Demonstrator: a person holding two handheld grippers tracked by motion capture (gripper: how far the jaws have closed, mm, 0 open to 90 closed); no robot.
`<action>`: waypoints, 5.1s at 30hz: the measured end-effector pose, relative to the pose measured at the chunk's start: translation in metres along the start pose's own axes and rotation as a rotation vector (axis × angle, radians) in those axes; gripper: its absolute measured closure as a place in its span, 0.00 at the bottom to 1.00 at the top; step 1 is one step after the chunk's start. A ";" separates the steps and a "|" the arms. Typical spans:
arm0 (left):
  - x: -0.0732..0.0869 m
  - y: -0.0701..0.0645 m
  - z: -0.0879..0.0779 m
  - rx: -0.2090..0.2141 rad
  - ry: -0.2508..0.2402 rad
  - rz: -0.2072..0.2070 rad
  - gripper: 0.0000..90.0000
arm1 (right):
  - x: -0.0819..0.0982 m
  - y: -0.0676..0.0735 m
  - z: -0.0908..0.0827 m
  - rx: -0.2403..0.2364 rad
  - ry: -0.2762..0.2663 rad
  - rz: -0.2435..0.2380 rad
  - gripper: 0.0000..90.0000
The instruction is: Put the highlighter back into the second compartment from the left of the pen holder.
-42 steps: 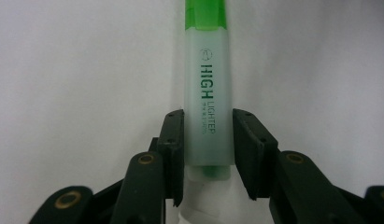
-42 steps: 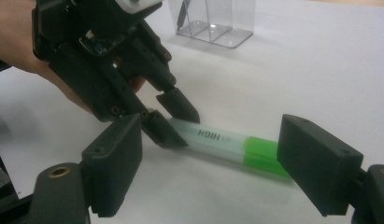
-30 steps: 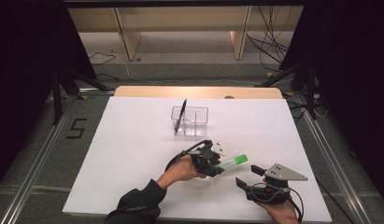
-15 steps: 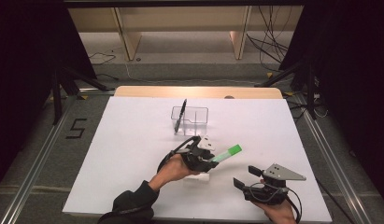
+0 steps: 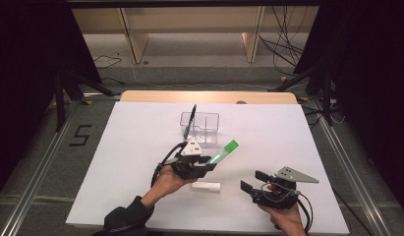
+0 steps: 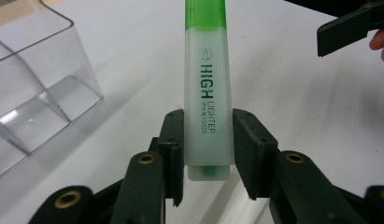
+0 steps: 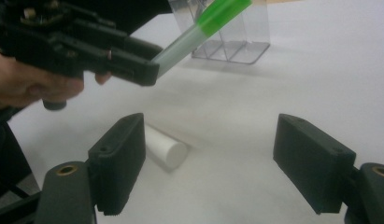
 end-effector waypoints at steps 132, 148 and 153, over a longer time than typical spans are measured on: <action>0.069 0.006 -0.053 -0.018 -0.061 -0.082 0.19 | -0.115 0.015 0.112 -0.043 -0.106 0.103 0.85; 0.072 0.012 -0.051 -0.030 -0.053 -0.094 0.19 | -0.146 -0.002 0.144 0.014 -0.109 0.105 0.85; 0.071 0.012 -0.053 -0.025 -0.059 -0.096 0.19 | -0.153 -0.001 0.149 0.018 -0.115 0.099 0.85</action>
Point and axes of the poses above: each handheld gripper's, and its own axes: z roughly forward along the jaws, x roughly out of its underside, y roughly to its left, the point moved 8 cm from there along z, roughly forward along the jaws, and after that the axes turned 4 degrees about -y, right-handed, at the moved point
